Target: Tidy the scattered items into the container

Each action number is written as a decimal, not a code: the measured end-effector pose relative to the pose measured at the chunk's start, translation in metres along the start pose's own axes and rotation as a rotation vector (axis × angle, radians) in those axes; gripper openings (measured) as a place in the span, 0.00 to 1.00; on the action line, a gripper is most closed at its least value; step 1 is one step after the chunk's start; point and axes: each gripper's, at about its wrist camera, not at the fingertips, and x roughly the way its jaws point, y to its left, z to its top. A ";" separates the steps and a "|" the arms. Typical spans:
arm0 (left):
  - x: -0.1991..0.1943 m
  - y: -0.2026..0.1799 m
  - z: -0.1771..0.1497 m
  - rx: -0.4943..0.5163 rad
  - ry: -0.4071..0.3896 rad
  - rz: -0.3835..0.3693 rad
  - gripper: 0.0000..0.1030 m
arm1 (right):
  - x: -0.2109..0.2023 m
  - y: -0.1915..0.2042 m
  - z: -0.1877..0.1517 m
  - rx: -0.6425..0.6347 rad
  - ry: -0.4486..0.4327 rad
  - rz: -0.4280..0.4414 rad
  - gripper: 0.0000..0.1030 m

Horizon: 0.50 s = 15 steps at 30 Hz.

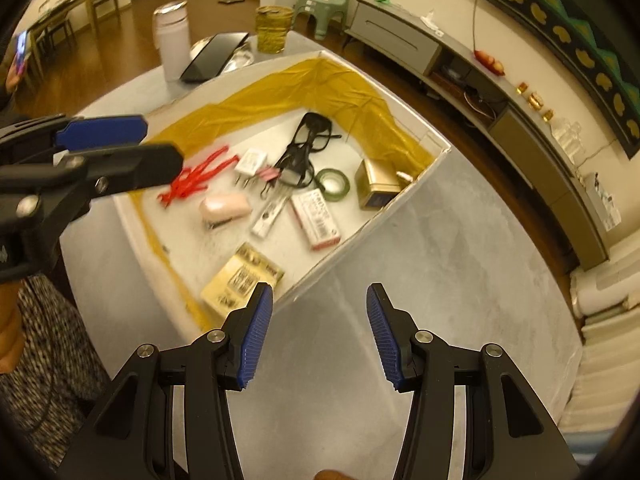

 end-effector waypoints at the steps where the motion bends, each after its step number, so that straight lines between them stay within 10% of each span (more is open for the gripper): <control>1: -0.002 0.000 -0.006 -0.005 0.006 -0.009 0.55 | -0.001 0.003 -0.002 -0.007 0.006 0.002 0.51; 15: -0.027 -0.002 -0.028 0.018 -0.021 -0.056 0.55 | -0.012 0.031 0.000 0.003 0.047 0.069 0.51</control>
